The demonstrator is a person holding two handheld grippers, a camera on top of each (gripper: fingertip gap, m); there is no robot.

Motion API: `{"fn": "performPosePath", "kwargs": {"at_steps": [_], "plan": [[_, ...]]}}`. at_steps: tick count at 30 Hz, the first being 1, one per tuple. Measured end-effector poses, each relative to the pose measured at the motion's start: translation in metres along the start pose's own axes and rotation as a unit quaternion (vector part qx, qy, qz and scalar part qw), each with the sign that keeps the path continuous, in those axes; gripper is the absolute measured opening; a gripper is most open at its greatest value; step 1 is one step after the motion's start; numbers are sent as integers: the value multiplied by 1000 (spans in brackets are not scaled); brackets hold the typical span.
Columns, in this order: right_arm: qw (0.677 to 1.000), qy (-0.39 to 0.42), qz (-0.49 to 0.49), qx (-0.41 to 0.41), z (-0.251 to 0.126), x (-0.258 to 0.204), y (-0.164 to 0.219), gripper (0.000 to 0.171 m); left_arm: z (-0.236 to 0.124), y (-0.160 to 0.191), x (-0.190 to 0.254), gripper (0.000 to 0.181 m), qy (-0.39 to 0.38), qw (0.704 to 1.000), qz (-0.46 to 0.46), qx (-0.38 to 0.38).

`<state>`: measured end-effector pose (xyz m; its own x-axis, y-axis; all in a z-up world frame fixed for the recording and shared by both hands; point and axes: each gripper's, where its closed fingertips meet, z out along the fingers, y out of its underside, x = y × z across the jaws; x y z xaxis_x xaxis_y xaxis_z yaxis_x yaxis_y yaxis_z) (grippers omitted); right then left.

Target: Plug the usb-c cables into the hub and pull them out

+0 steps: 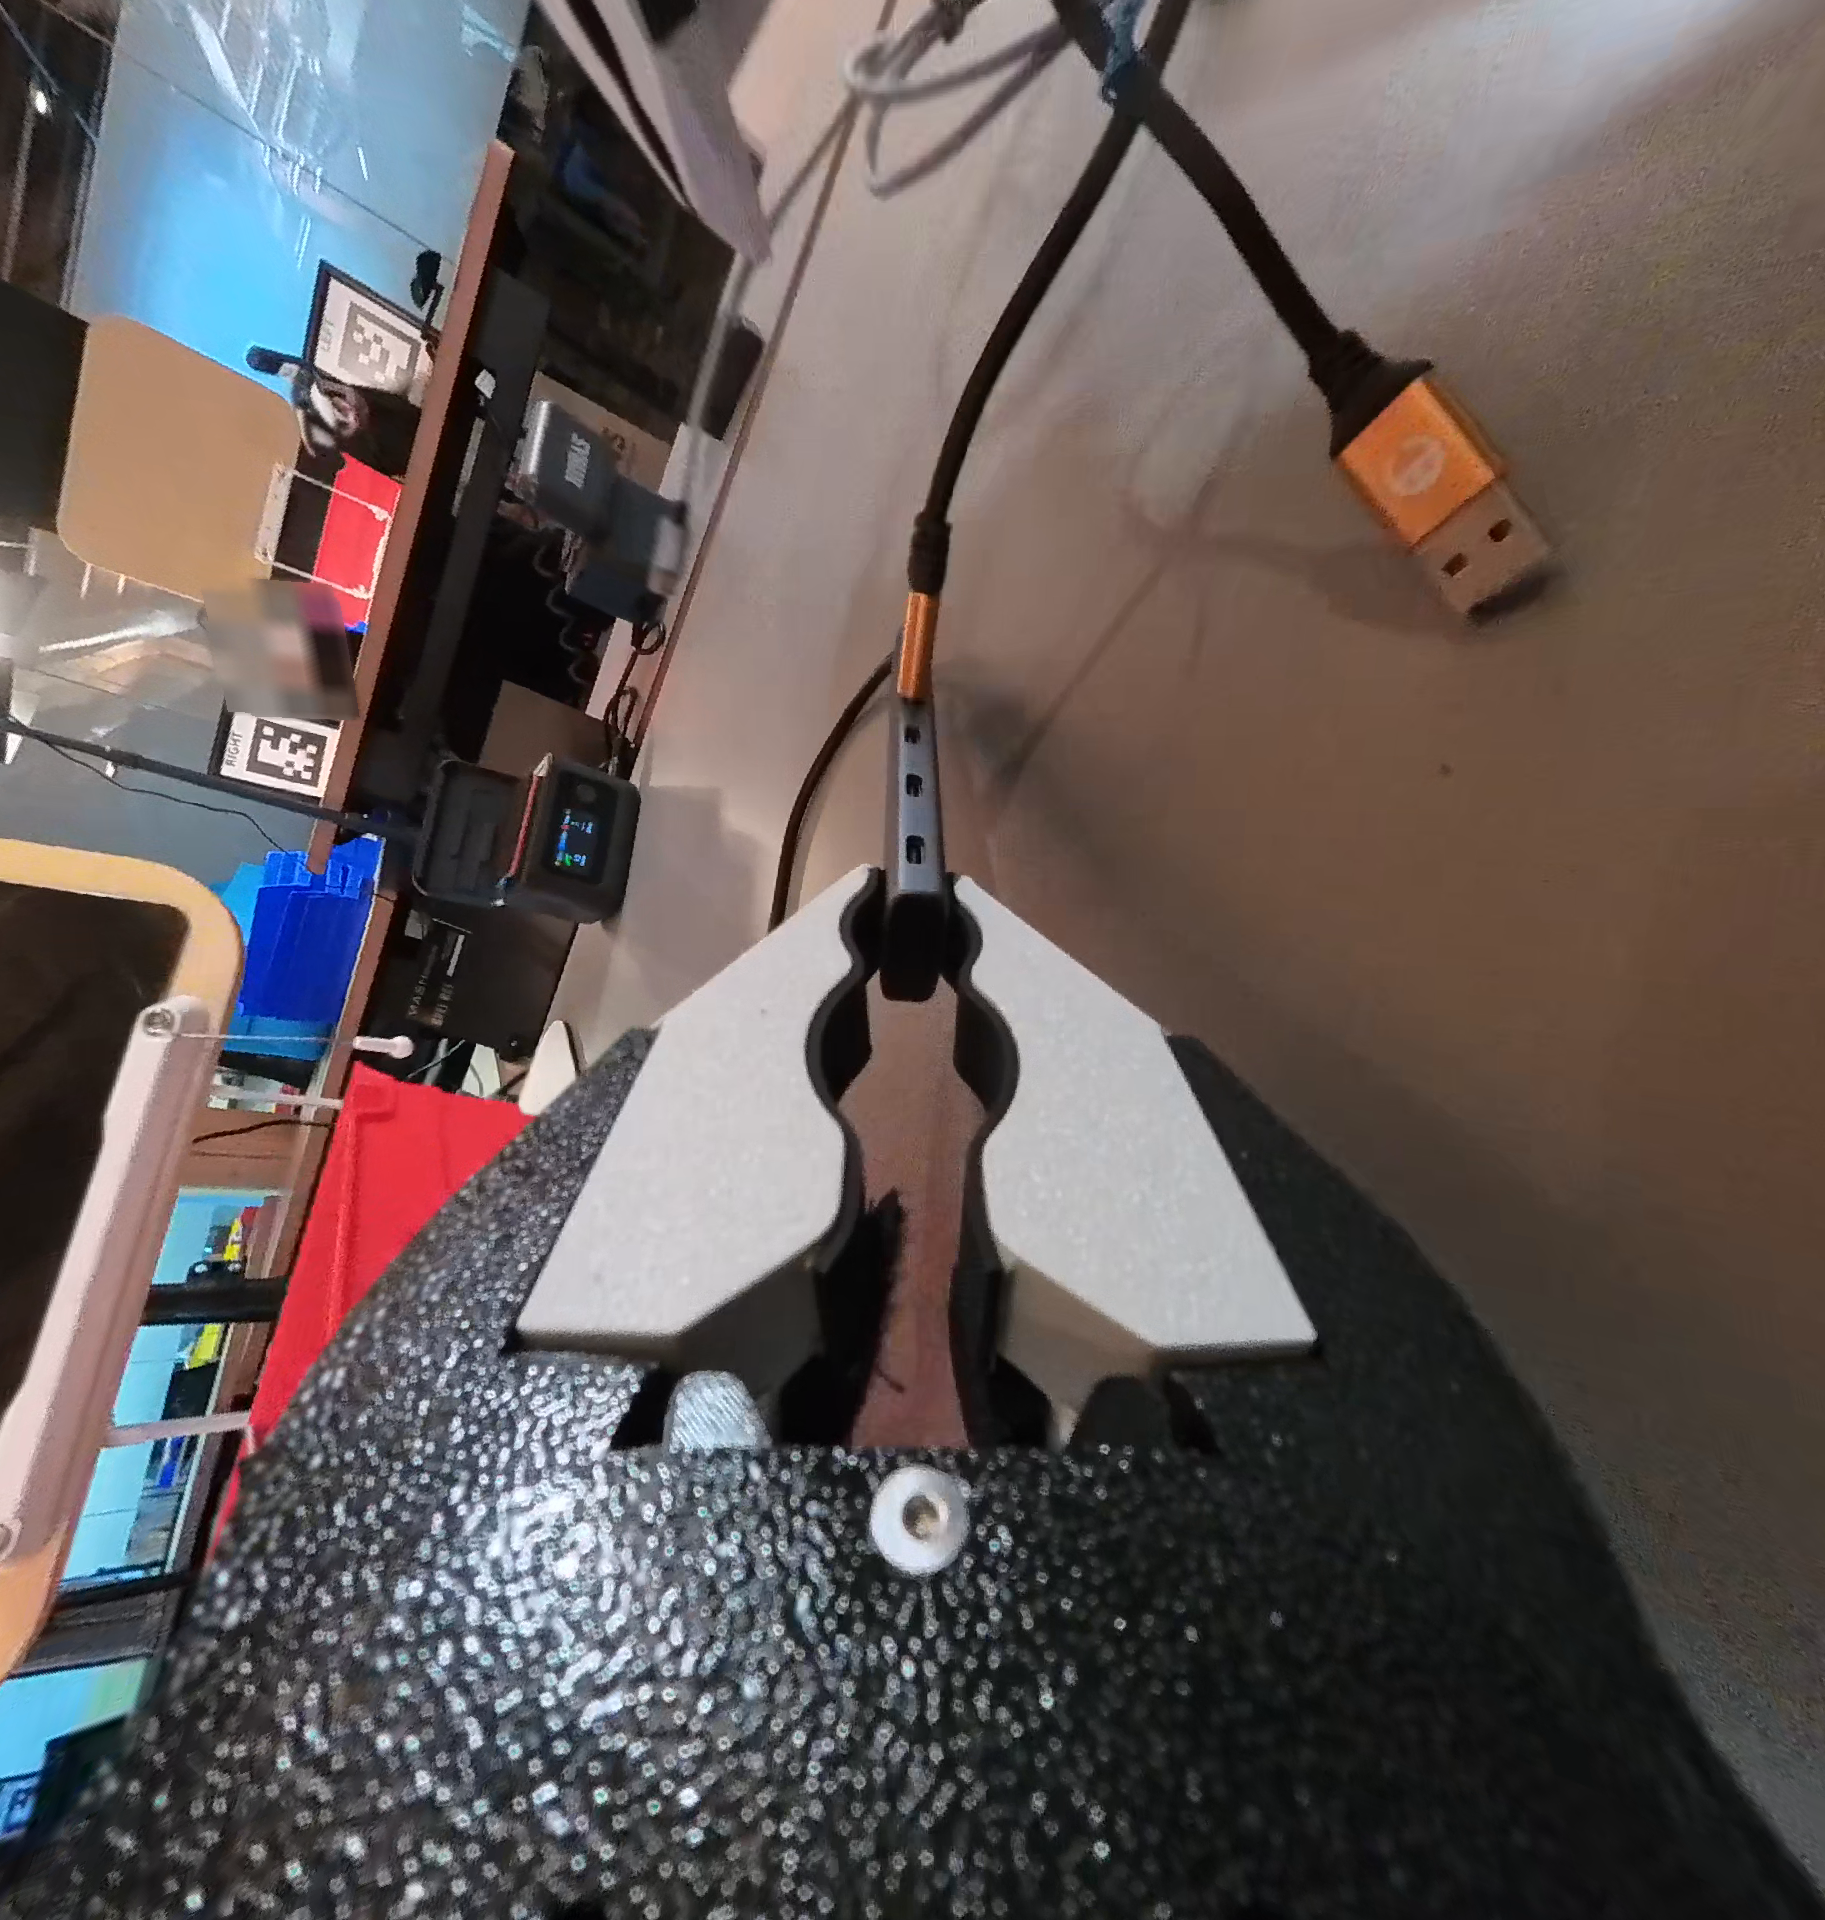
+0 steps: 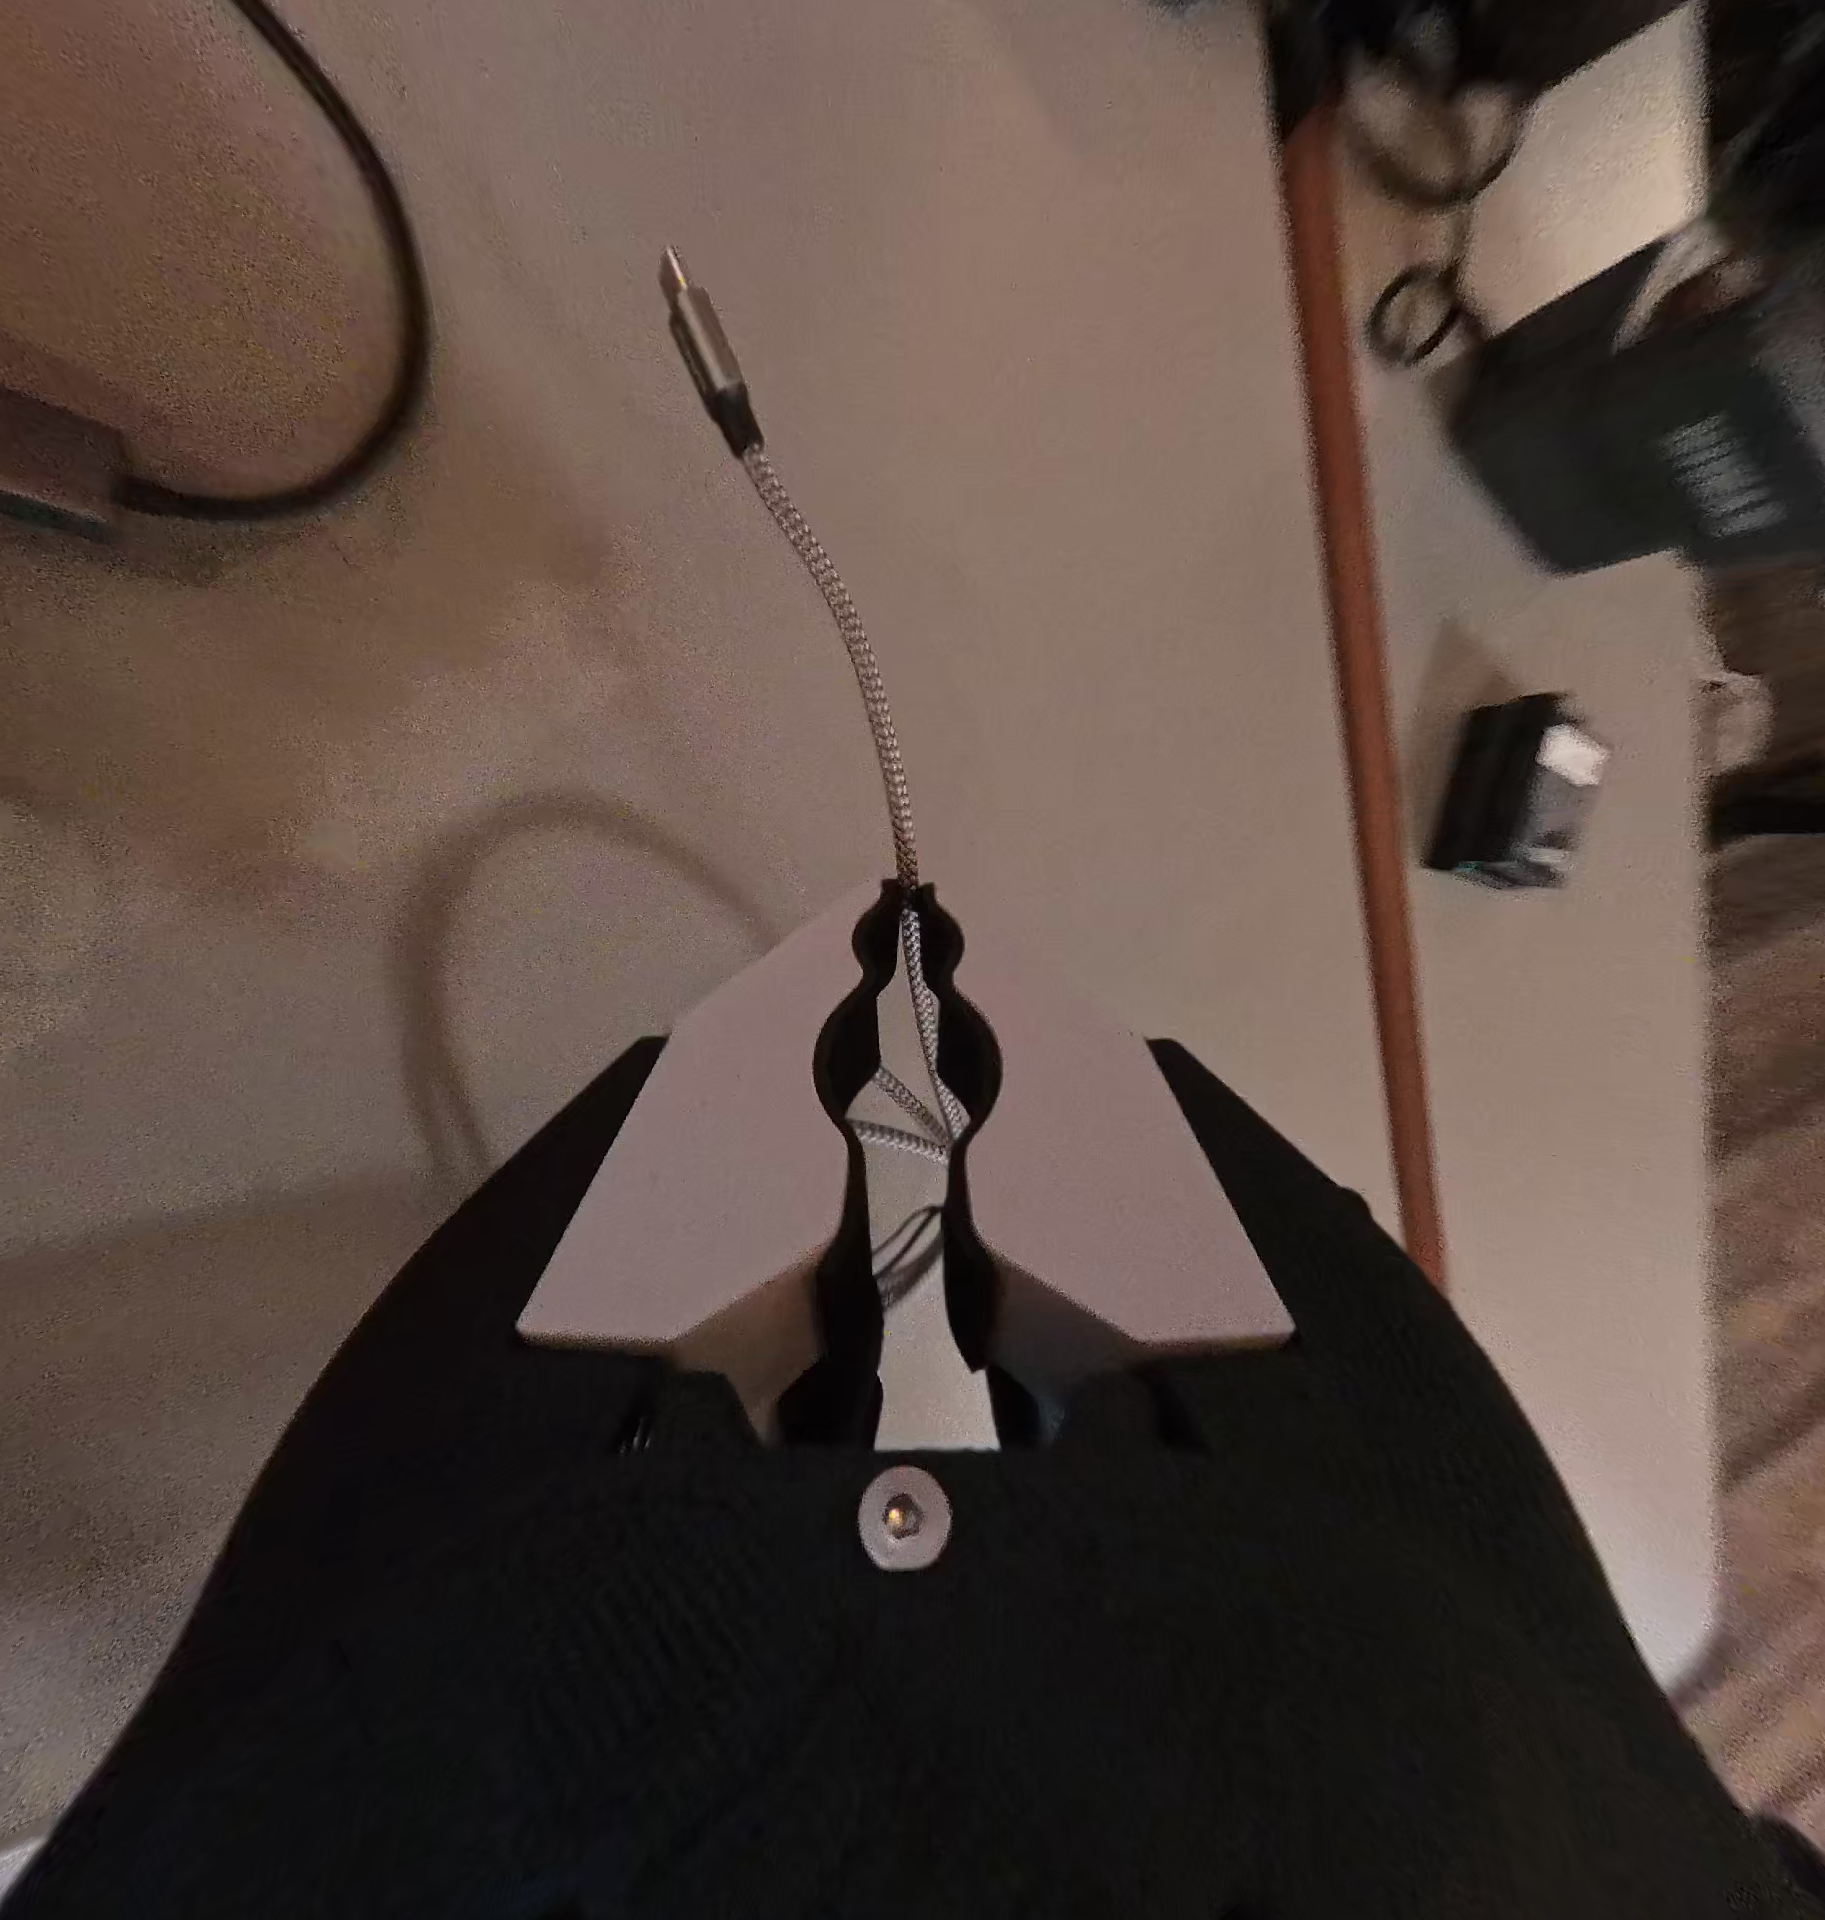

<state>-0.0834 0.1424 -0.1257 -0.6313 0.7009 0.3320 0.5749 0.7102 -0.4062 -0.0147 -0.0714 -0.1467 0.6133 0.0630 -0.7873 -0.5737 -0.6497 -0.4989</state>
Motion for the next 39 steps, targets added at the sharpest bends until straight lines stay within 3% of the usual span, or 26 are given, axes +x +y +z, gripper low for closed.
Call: {"fn": "performPosePath", "kwargs": {"at_steps": [8, 13, 18, 21, 27, 32, 36, 39], "plan": [[968, 238, -58, 59, -134, -46, -35, 2, -1, 10, -7, 8, -13, 998, -46, -36], [960, 274, -61, 18, -175, -103, -19, 2, 0, 21, -8, 8, -5, 995, -79, -56], [967, 237, 43, -76, -154, -159, 25, 2, 1, 24, -7, 8, 0, 995, -82, -60], [982, 158, 69, -73, -124, -200, 32, 2, 1, 25, -6, 8, 3, 995, -85, -60], [987, 91, 120, -56, -78, -218, 52, 2, 1, 26, -2, 9, 12, 995, -77, -59], [988, 66, 143, -5, -59, -219, 49, 4, 0, 28, 2, 10, 19, 996, -63, -62], [984, 33, 156, 75, -52, -219, 31, 27, -1, 29, 3, 10, 19, 996, -53, -63], [982, 6, 151, 111, -44, -219, 24, 29, -2, 29, 5, 10, 19, 997, -50, -62]]}}
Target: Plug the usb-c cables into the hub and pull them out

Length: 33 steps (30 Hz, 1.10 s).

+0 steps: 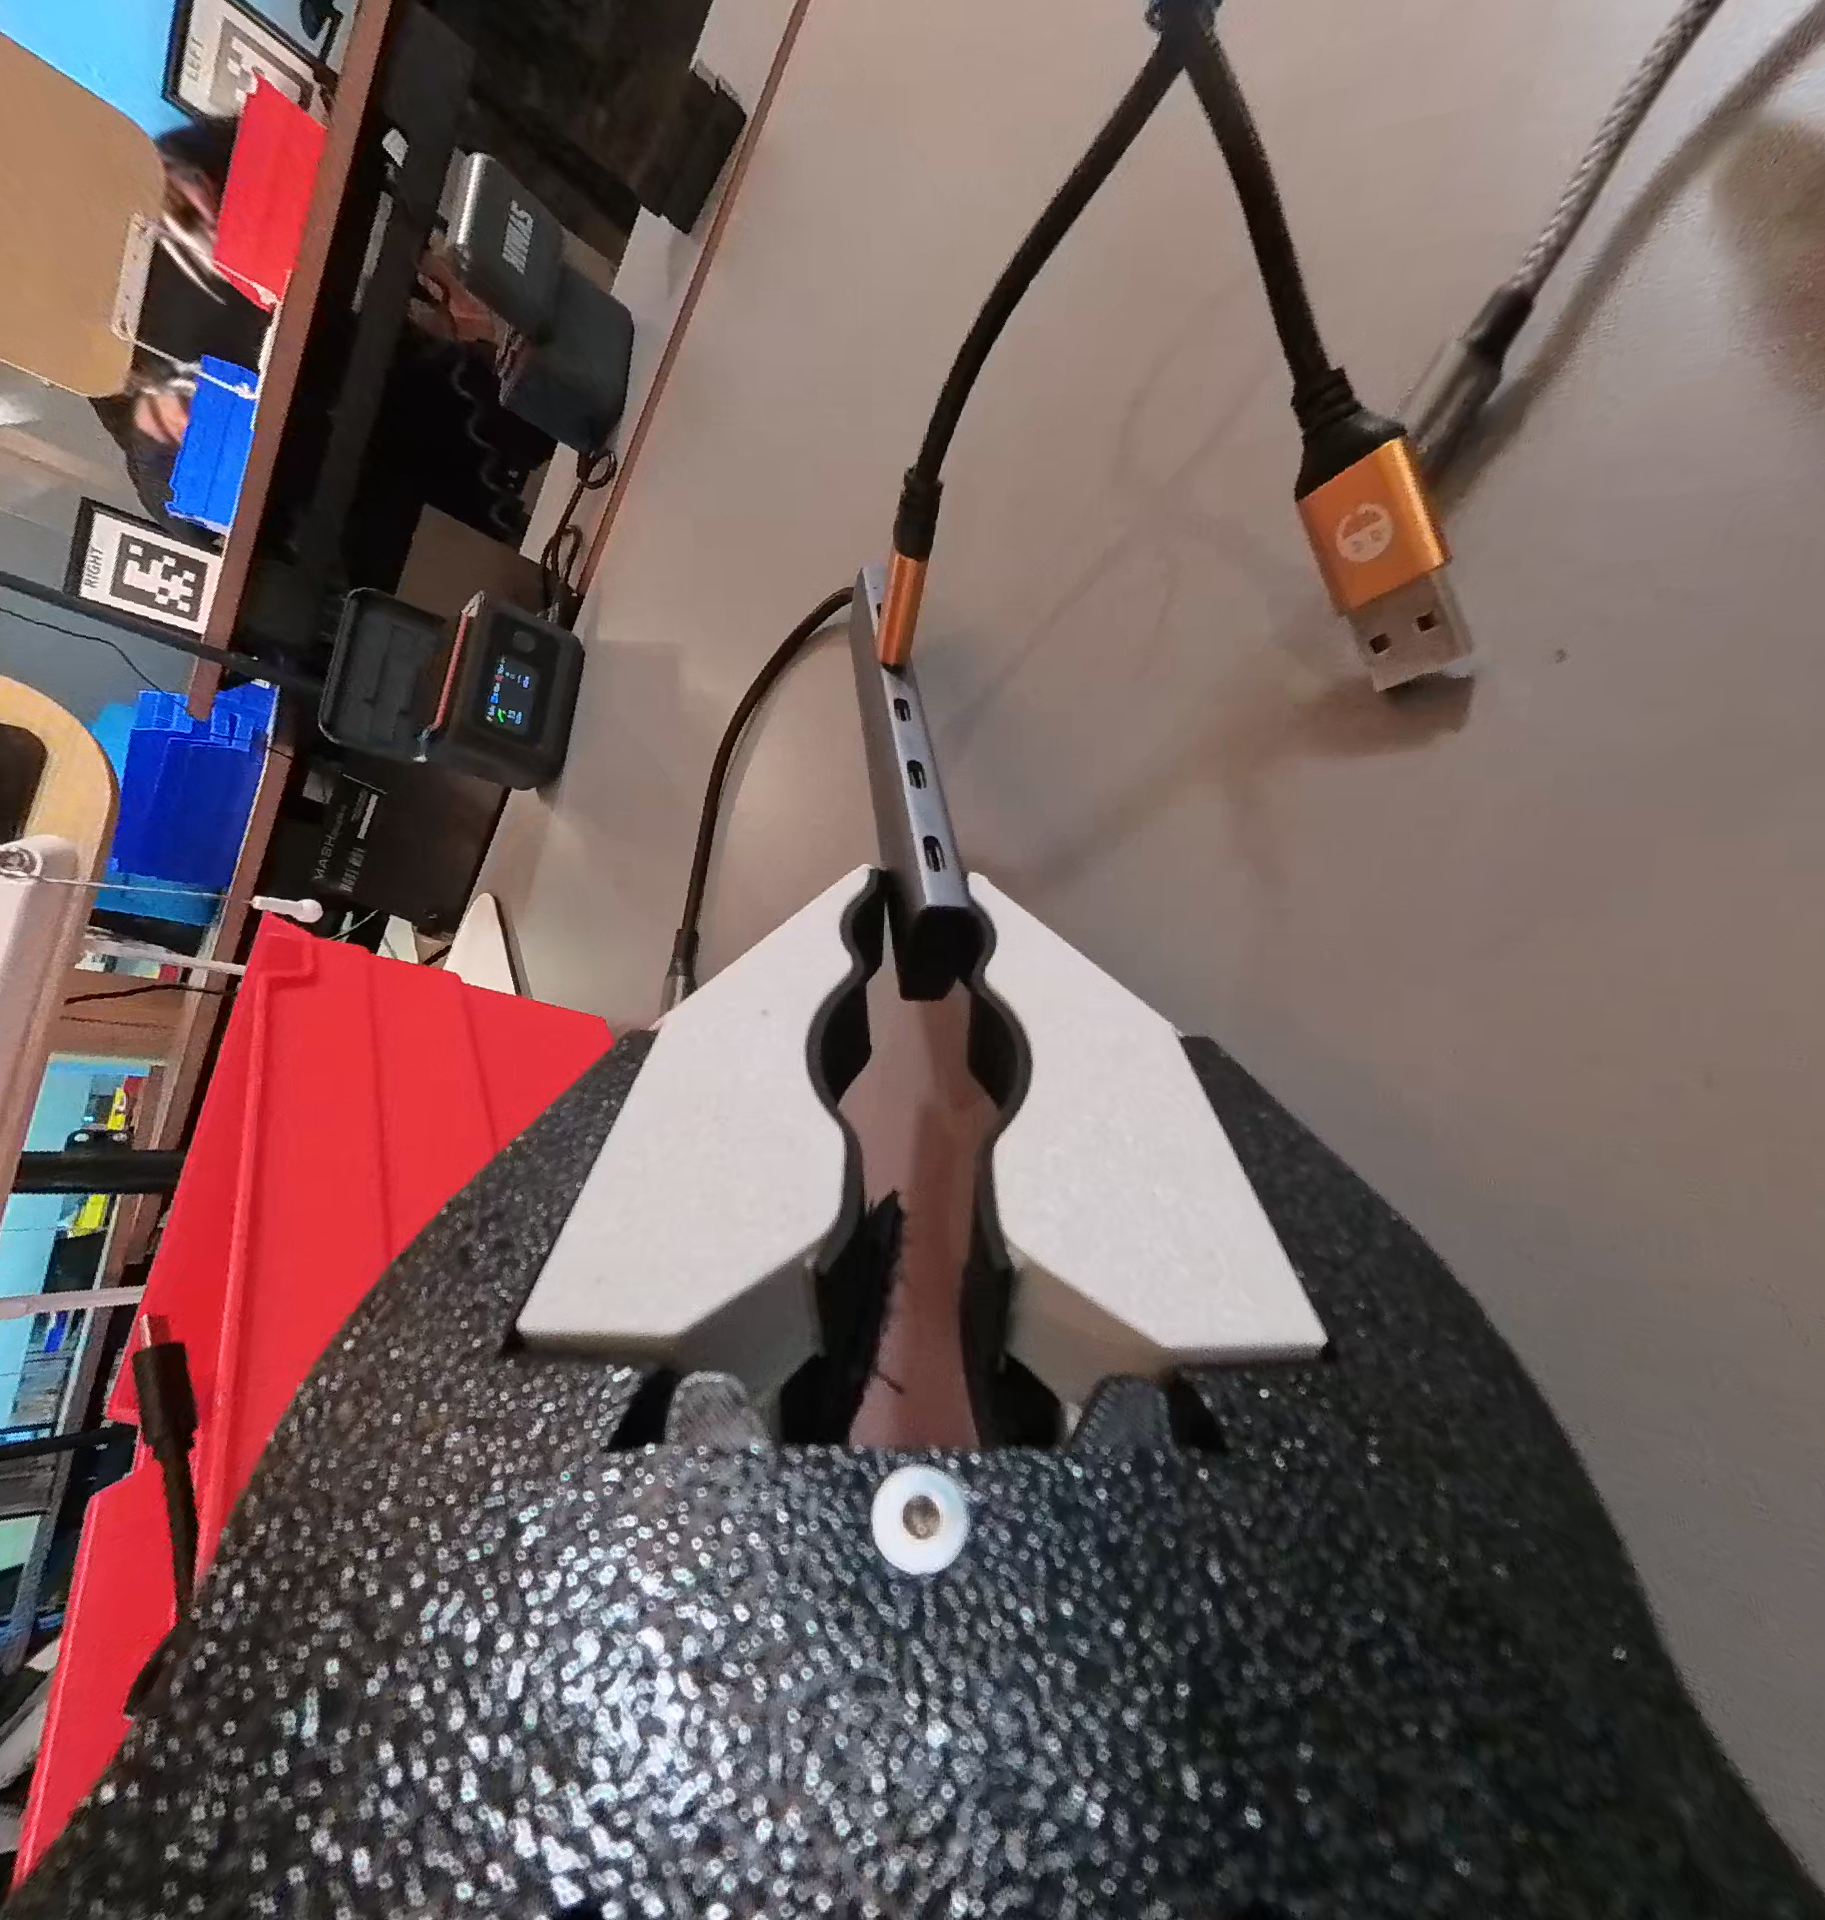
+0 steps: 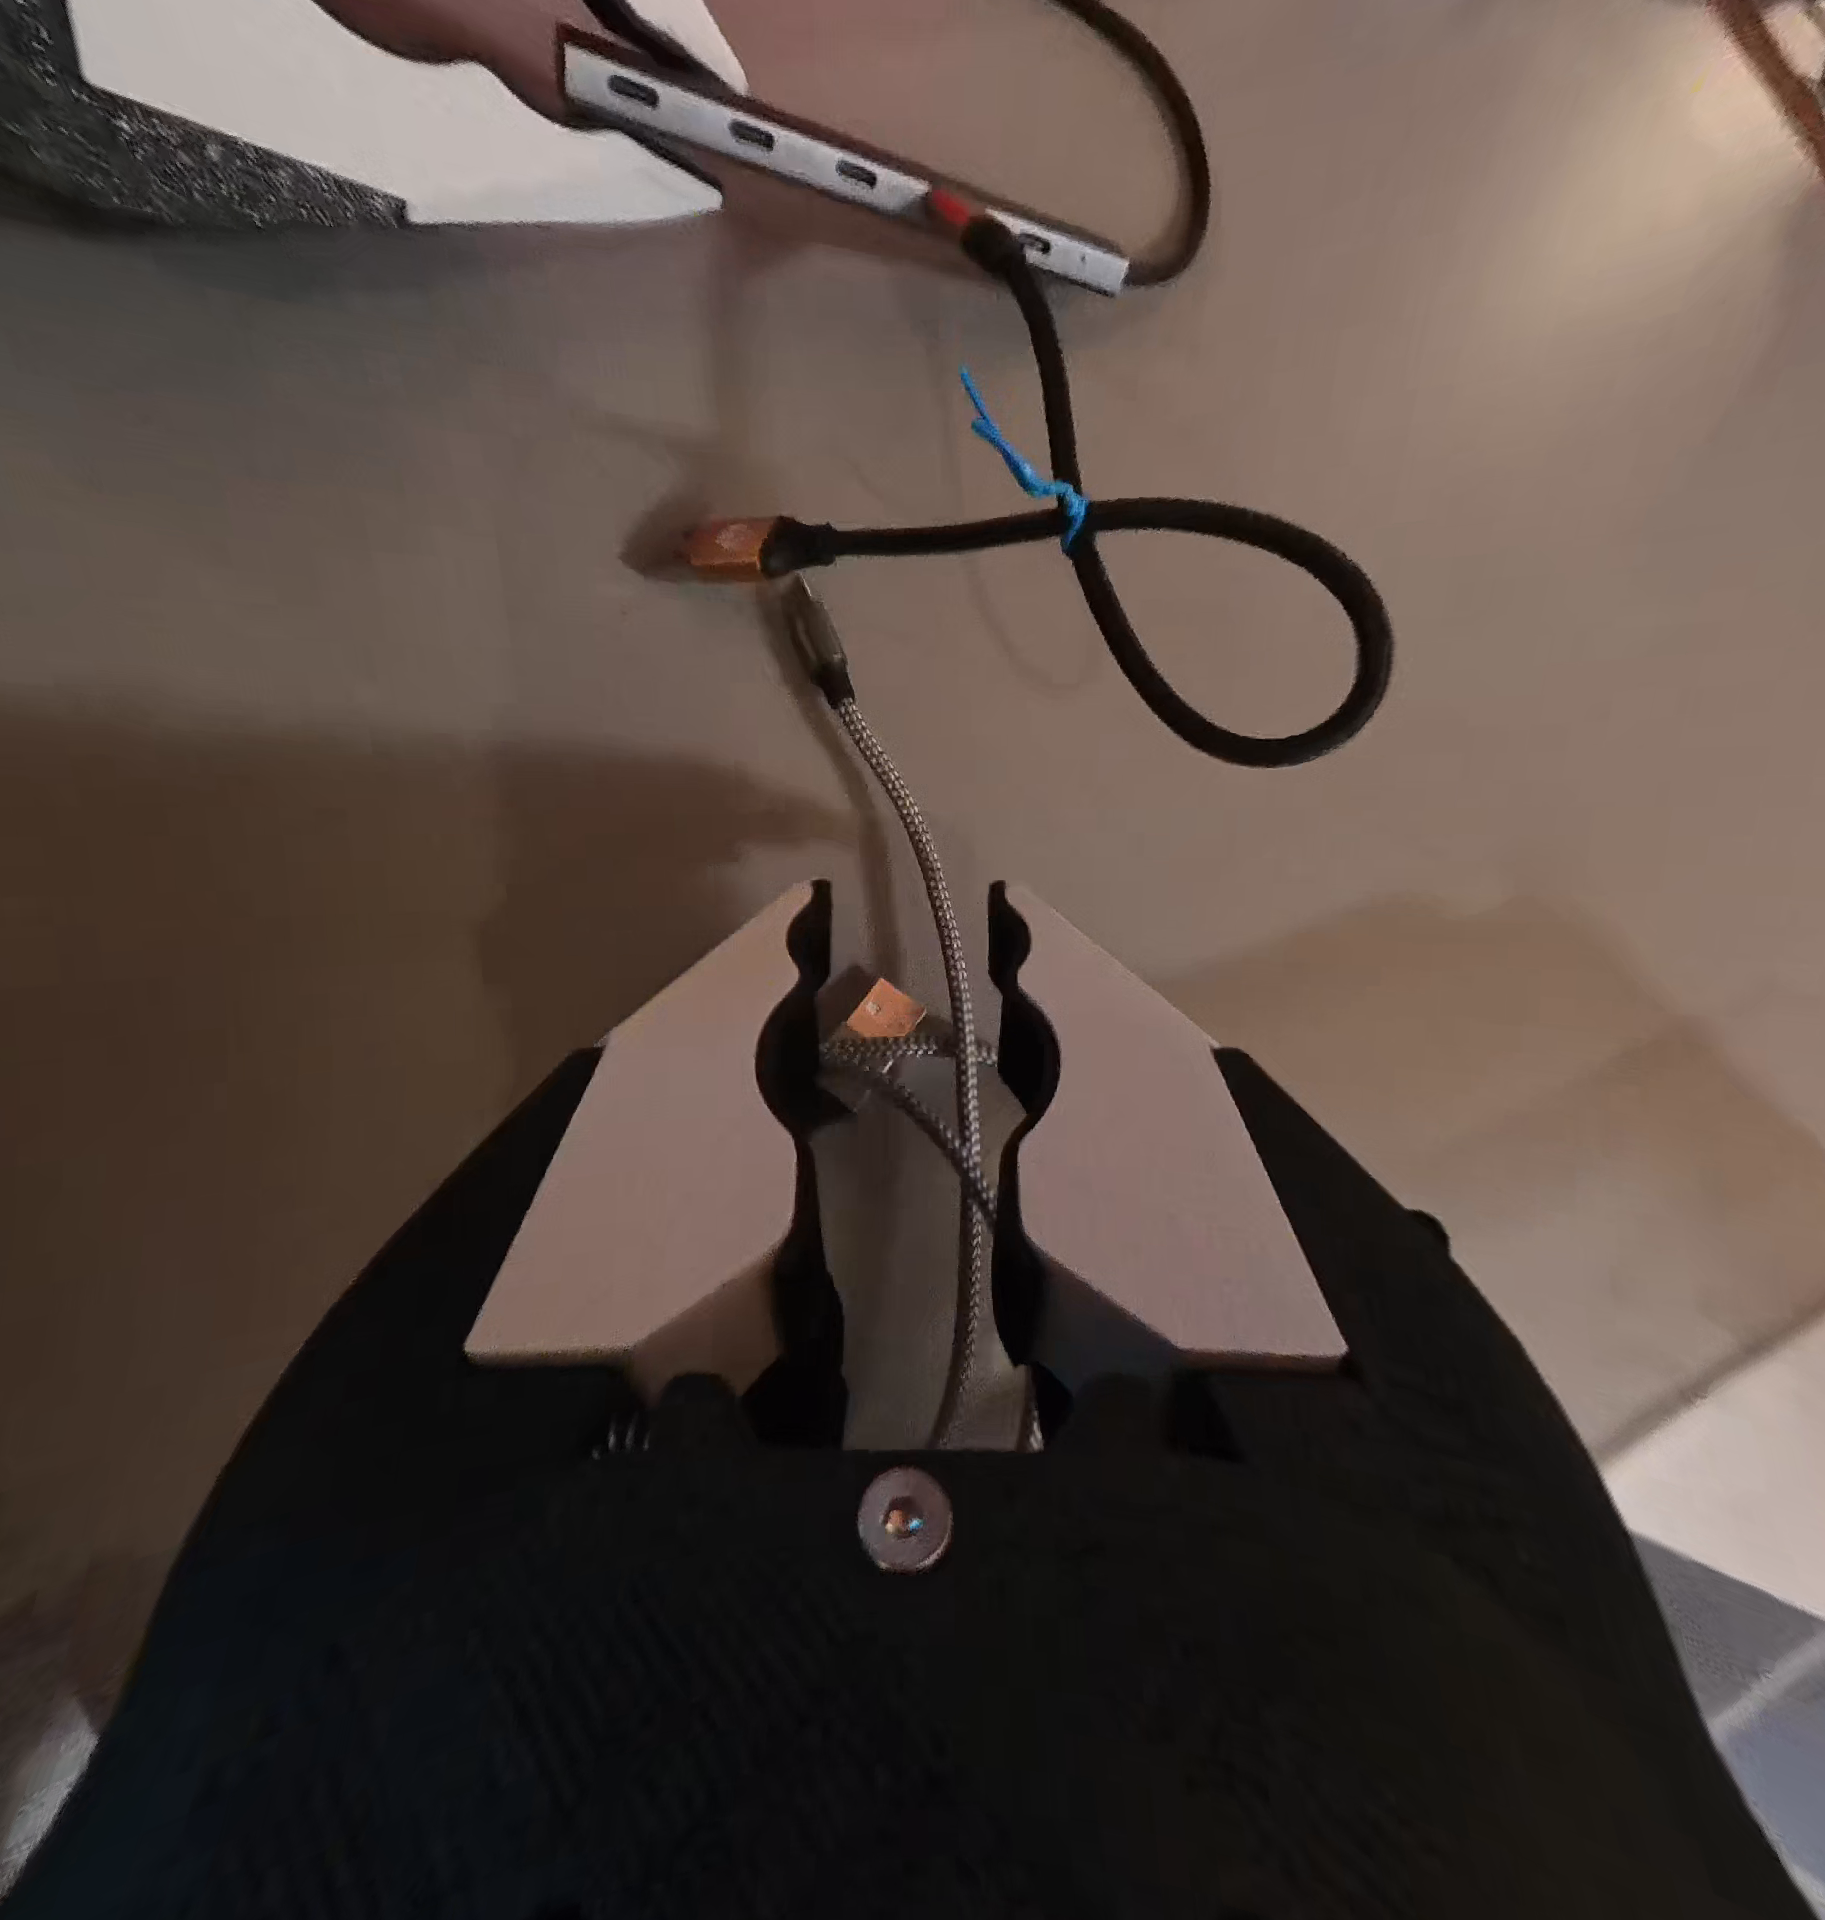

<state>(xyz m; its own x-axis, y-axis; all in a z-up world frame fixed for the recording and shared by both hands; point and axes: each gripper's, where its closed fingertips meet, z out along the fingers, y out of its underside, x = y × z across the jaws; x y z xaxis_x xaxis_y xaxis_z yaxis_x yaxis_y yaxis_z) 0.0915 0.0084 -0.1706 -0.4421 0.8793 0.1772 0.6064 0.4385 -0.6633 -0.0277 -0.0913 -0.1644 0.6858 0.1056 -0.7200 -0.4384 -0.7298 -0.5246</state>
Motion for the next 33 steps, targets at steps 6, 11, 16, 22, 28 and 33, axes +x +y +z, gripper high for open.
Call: {"fn": "performPosePath", "kwargs": {"at_steps": [6, 11, 16, 22, 28, 33], "plan": [[999, -50, 9, -13, 13, -4, 7, 9, -2, 1, 1, 11, 0, 1000, 6, 1], [999, -19, -25, -14, -1, -13, 2, 2, -2, 3, 1, 10, -1, 1000, 6, -1], [982, 126, -130, 55, -29, -5, -39, 2, -2, 0, 2, 9, 2, 1000, -6, 3], [930, 260, -253, 53, -54, 15, -56, 1, -6, -14, -1, 8, -3, 999, -16, 29], [935, 256, -240, 43, -81, 21, -43, 1, -9, -17, -5, 8, -3, 998, -35, 43], [884, 321, -332, 74, -80, 19, -73, 1, -13, -25, -3, 8, 8, 997, -38, 66]]}}
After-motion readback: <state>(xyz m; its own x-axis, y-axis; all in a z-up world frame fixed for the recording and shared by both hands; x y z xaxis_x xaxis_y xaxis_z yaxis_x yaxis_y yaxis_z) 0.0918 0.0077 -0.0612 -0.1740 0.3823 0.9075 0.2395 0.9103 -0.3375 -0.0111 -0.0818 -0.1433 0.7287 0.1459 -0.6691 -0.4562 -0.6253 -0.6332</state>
